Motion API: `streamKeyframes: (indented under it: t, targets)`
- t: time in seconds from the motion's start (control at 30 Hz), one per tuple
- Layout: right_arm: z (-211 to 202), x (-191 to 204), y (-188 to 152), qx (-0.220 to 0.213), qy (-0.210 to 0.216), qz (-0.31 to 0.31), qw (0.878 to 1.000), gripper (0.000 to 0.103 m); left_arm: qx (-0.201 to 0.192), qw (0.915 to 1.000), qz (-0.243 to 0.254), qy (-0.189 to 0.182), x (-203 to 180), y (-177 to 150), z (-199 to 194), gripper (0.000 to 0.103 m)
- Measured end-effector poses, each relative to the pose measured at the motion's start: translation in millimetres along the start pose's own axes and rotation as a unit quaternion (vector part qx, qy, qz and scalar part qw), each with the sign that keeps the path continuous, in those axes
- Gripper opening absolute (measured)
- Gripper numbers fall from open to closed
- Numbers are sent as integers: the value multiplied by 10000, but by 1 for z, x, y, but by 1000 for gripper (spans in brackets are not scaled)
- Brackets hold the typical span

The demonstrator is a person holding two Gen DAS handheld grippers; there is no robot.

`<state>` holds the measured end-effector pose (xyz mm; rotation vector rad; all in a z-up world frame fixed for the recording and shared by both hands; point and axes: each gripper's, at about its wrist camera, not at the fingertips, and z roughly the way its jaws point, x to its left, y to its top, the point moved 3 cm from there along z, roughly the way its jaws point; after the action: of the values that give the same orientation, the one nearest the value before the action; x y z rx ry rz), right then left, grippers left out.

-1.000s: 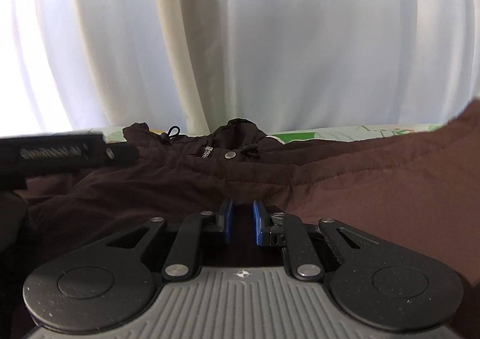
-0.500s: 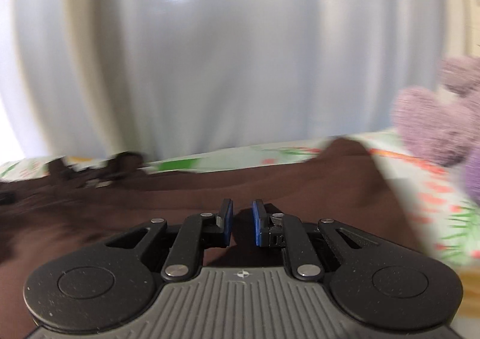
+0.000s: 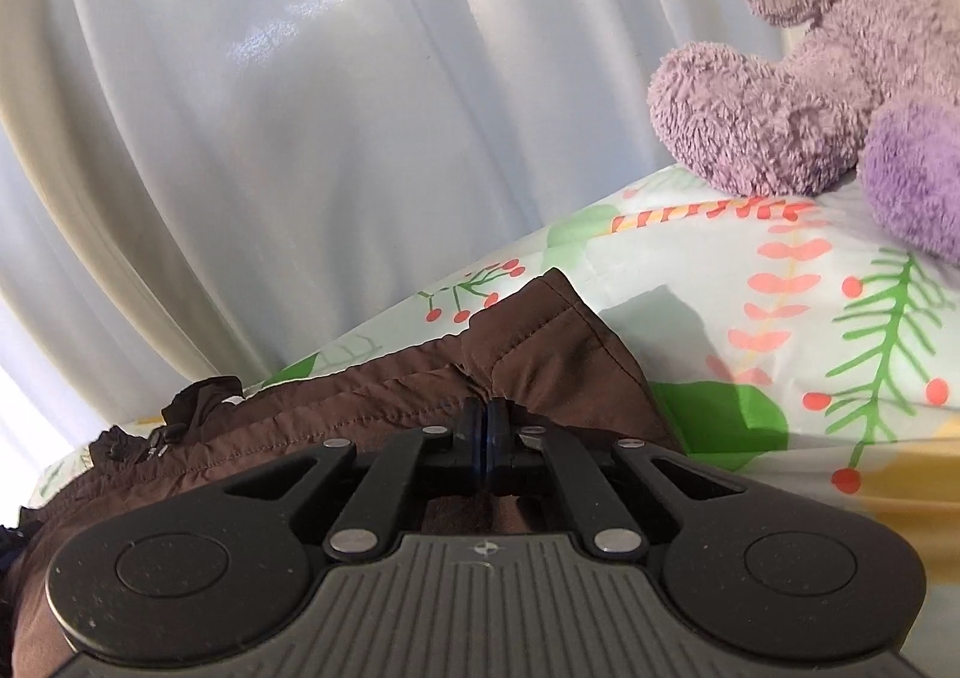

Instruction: Fold large clothes

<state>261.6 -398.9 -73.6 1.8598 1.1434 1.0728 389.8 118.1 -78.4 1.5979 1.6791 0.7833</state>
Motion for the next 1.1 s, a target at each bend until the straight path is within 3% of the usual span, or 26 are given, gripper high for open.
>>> streamKeyframes:
  t: [0.2,0.37,0.4,0.5,0.63,0.77,0.83,0.9,0.97,1.1]
  targets:
    - [-12,-6,-6,-111,-94,31,9999,4,-63,9991,332,256,19,-5,-28,103]
    - [-15,25,-8,-32,-858,-766,9934,5,34,9973,-737,-9,53,-9,-25,103]
    - [-22,32,-9,-94,-934,-818,9922,13,45,9956,-932,33,59,-8,-30,103]
    - [-59,49,-18,-397,-304,-600,9969,37,318,9900,-1370,-76,79,-12,-51,103]
    - [-103,79,-50,-197,480,-439,9977,38,318,9843,-1713,-291,103,-40,-104,103]
    - [-110,111,-80,445,1038,-305,9931,38,631,9739,-2120,-518,113,-73,-138,103]
    - [-109,129,-90,630,1303,-333,9889,36,856,9677,-2268,-695,116,-86,-143,103]
    - [-107,145,-96,729,1534,-521,9841,22,978,9612,-2432,-863,119,-95,-144,103]
    - [-108,157,-99,698,1733,-602,9805,21,1050,9502,-2725,-1088,122,-100,-144,94]
    - [-109,174,-105,757,2214,-531,9708,21,1131,9353,-3023,-1451,128,-98,-137,92]
